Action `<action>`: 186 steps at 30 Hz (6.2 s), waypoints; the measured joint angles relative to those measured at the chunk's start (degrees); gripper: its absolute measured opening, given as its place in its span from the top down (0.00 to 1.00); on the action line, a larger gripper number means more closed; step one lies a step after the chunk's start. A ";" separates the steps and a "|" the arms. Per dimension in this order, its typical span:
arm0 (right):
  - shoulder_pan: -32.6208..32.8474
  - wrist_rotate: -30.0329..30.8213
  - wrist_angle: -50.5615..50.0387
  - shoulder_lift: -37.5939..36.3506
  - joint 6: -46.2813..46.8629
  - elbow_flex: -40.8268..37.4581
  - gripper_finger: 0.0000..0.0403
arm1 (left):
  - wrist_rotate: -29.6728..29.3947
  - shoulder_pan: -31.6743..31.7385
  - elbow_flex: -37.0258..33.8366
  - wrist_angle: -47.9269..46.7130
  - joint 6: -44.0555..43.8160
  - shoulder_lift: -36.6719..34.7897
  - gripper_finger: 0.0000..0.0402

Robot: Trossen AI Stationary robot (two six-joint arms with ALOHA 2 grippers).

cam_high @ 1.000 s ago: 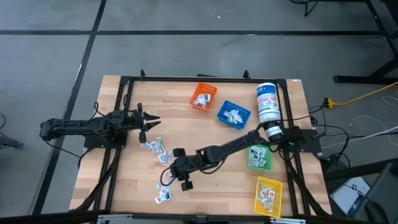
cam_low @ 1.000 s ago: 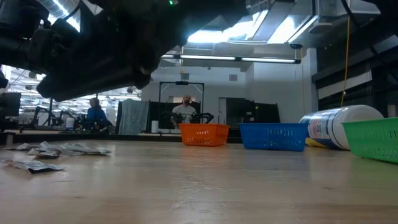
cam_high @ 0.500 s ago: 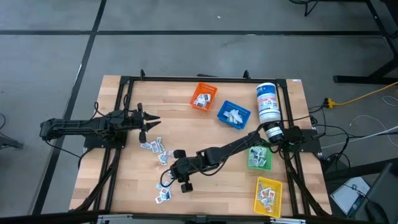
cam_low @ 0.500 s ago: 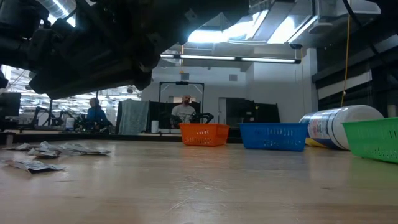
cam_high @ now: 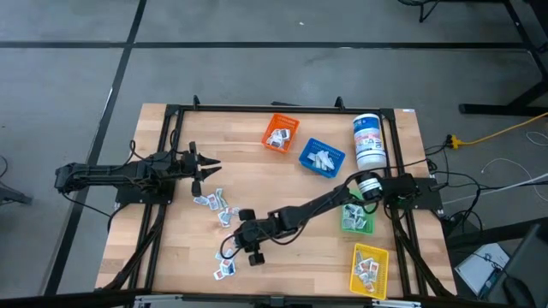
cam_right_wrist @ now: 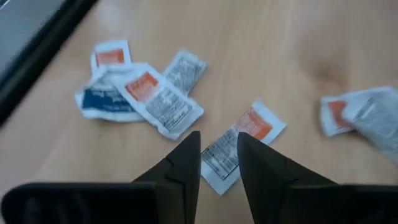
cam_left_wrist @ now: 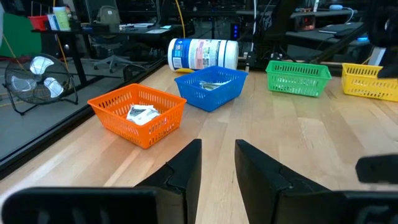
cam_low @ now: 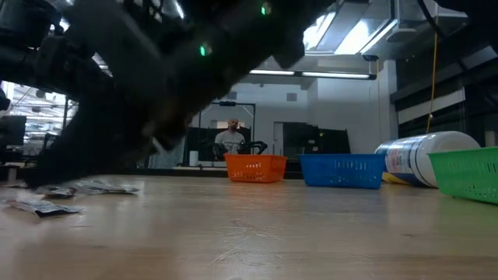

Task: Pick & Place First Aid Supplies
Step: Put the orange ointment pack into the yellow basket

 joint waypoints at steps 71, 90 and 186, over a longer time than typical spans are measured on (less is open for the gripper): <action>4.12 21.48 -37.28 -8.53 19.24 -0.31 0.75 | 0.00 0.00 -0.01 0.02 0.00 0.00 0.77; 3.47 19.29 -34.79 -7.60 28.07 -2.50 0.76 | 0.00 0.00 0.01 0.02 0.01 0.00 0.77; 26.95 -18.23 -79.62 -33.60 82.07 -6.84 0.99 | 0.00 0.00 -0.01 0.02 0.01 0.00 0.77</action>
